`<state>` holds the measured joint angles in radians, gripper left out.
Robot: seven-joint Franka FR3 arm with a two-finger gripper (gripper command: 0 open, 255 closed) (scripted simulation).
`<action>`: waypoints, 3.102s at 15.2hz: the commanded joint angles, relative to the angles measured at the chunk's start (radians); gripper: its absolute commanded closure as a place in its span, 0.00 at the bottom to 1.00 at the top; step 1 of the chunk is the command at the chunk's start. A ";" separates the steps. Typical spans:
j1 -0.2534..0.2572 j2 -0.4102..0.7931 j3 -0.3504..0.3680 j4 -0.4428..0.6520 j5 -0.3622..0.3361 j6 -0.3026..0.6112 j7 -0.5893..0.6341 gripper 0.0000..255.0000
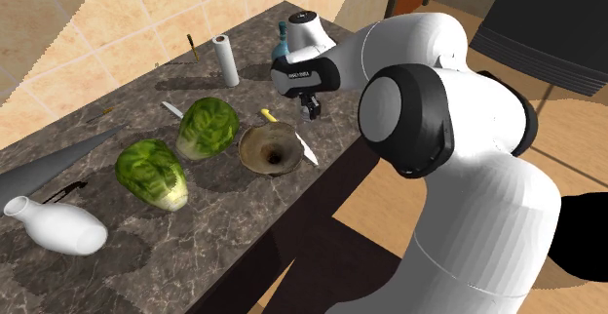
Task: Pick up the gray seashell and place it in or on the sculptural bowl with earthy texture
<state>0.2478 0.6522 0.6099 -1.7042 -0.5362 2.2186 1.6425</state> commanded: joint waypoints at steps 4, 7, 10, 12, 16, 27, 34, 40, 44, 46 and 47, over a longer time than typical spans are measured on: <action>-0.014 -0.040 0.022 0.007 0.028 -0.042 -0.019 1.00; -0.022 -0.062 0.034 0.015 0.045 -0.069 -0.030 1.00; -0.028 -0.082 0.045 0.025 0.061 -0.097 -0.041 1.00; -0.032 -0.095 0.052 0.033 0.072 -0.116 -0.048 1.00; -0.038 -0.120 0.064 0.052 0.092 -0.155 -0.062 1.00; -0.057 -0.256 0.126 -0.054 0.163 -0.170 -0.029 1.00; -0.051 -0.414 0.205 -0.254 0.252 -0.103 0.057 1.00; -0.030 -0.449 0.231 -0.339 0.269 -0.050 0.112 1.00; -0.017 -0.413 0.217 -0.359 0.229 -0.008 0.141 1.00; -0.009 -0.394 0.209 -0.368 0.209 0.013 0.156 1.00; -0.005 -0.385 0.204 -0.372 0.198 0.023 0.164 1.00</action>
<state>0.2397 0.2597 0.8181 -2.0666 -0.3277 2.2264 1.7982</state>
